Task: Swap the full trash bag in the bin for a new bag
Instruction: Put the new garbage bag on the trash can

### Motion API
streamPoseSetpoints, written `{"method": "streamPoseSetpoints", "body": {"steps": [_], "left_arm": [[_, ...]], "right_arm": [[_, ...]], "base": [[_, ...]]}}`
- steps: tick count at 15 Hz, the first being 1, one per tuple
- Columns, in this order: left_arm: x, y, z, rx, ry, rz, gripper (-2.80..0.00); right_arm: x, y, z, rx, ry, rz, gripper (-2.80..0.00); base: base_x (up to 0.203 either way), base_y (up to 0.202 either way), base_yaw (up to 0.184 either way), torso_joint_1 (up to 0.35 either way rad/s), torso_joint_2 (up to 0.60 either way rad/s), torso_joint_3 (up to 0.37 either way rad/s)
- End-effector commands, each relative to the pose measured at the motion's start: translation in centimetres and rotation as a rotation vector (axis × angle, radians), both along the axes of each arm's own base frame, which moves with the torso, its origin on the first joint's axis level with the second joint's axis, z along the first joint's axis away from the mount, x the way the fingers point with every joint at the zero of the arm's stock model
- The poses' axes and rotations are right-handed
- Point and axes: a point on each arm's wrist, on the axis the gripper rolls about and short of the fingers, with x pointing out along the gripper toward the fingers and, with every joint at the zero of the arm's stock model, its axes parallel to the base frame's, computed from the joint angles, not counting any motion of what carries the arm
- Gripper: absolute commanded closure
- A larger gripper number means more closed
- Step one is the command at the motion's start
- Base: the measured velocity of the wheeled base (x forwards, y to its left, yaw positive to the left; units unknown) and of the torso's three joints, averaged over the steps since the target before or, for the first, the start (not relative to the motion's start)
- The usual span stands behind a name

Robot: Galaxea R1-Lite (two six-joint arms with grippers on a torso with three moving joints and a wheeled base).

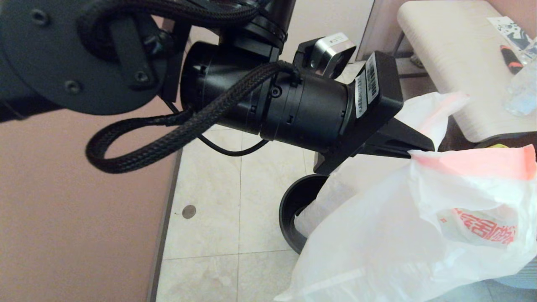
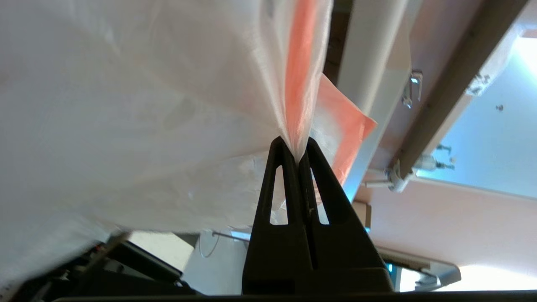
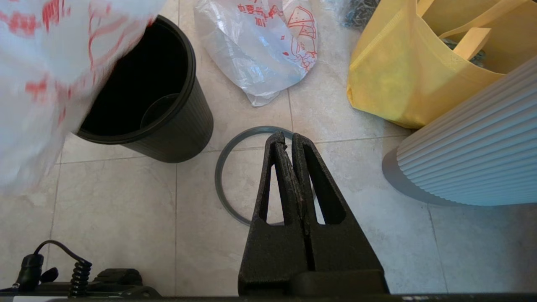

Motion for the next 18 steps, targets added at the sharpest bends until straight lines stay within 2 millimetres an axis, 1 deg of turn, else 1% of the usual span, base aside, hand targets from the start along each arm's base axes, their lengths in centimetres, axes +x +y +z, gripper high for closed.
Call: {"method": "streamPoseSetpoints", "body": {"steps": [1,3,4,5,10,14,16,17,18], "left_arm": [[1.4,-0.7,-1.3,0.016,0.018,0.017,0.00],[4.8,-1.5,-3.1,-0.014,-0.006,0.050,0.00],[6.5,-1.4,-3.4,-0.053,-0.048,0.066,0.00],[7.4,-1.2,-3.3,-0.088,-0.086,0.070,0.00],[9.5,-0.4,-2.5,-0.189,-0.181,0.108,0.00],[9.8,0.3,-2.1,-0.195,-0.193,0.130,0.00],[10.6,0.3,-2.9,-0.179,-0.188,0.140,0.00],[11.3,0.4,-3.6,-0.165,-0.193,0.150,0.00],[11.9,0.4,-4.2,-0.150,-0.201,0.155,0.00]], "right_arm": [[0.0,0.0,0.0,0.000,-0.003,0.001,0.00],[-0.2,0.0,-0.1,0.001,-0.024,0.001,0.00],[-0.2,0.0,-0.1,0.006,-0.025,0.001,0.00],[-0.2,0.0,-0.1,0.009,-0.025,0.001,0.00],[-0.2,0.0,-0.1,0.009,-0.025,-0.001,0.00],[-0.2,0.0,0.0,0.009,-0.026,-0.001,0.00],[-0.2,0.0,-0.1,-0.003,-0.018,-0.002,0.00],[-0.3,0.0,0.3,-0.026,-0.028,0.000,0.00],[-0.5,0.0,1.2,-0.038,-0.050,0.001,0.00]], "base": [[0.000,0.000,0.000,0.000,0.00,0.000],[0.000,0.000,0.000,0.000,0.00,0.000],[0.000,0.000,0.000,0.000,0.00,0.000],[0.000,0.000,0.000,0.000,0.00,0.000],[0.000,0.000,0.000,0.000,0.00,0.000],[0.000,0.000,0.000,0.000,0.00,0.000],[0.000,0.000,0.000,0.000,0.00,0.000],[0.000,0.000,0.000,0.000,0.00,0.000],[0.000,0.000,0.000,0.000,0.00,0.000]]}}
